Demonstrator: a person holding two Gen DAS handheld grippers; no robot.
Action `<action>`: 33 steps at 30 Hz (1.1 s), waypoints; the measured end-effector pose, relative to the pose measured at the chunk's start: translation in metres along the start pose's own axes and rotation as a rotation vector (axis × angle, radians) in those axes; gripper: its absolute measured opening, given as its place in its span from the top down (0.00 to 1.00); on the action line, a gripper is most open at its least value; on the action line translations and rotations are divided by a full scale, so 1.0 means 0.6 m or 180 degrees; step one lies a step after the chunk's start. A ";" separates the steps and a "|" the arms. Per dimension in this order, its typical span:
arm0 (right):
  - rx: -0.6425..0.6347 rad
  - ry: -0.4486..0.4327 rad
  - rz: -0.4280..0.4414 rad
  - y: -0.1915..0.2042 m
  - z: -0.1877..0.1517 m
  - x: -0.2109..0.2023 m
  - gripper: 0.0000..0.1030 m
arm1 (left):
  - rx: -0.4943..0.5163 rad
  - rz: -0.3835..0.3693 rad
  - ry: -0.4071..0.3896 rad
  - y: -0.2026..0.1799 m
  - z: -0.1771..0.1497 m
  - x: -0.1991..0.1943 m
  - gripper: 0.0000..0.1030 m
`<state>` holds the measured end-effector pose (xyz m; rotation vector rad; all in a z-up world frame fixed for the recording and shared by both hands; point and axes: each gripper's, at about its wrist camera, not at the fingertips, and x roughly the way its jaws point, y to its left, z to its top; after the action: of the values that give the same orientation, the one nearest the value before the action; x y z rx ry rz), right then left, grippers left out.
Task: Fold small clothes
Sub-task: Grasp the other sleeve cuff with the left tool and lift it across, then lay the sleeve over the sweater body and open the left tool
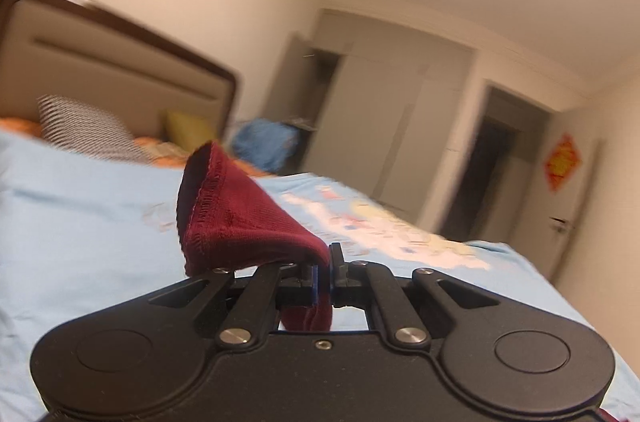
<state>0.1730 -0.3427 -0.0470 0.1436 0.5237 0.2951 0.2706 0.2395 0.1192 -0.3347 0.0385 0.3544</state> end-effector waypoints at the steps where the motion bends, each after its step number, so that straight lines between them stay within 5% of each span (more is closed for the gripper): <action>1: 0.0018 -0.0014 -0.0010 -0.001 -0.001 -0.002 0.00 | 0.0070 -0.0120 0.0000 -0.027 -0.001 -0.003 0.96; 7: 0.0122 -0.0060 -0.0048 -0.011 -0.010 -0.011 0.00 | 0.0752 -0.0732 0.0235 -0.208 -0.052 -0.012 0.96; 15: 0.0199 -0.0094 -0.0103 -0.019 -0.021 -0.030 0.00 | 0.1612 -0.1379 0.0797 -0.406 -0.240 0.000 0.96; 21: 0.0214 -0.0132 -0.0212 -0.029 -0.026 -0.047 0.00 | 0.1474 -0.1728 0.1571 -0.425 -0.365 0.052 0.96; 28: 0.0367 -0.0070 -0.0253 -0.042 -0.038 -0.047 0.00 | 0.1522 -0.1925 0.1788 -0.408 -0.419 0.054 0.90; 30: 0.0360 -0.0072 -0.0238 -0.041 -0.036 -0.042 0.00 | 0.1483 -0.2044 0.1871 -0.405 -0.422 0.057 0.83; 33: 0.0332 -0.0068 -0.0219 -0.037 -0.033 -0.038 0.00 | 0.1350 -0.2157 0.1978 -0.397 -0.419 0.052 0.59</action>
<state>0.1494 -0.3699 -0.0577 0.2293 0.5219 0.1990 0.3879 -0.0431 -0.0463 -0.0129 0.5878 -0.4390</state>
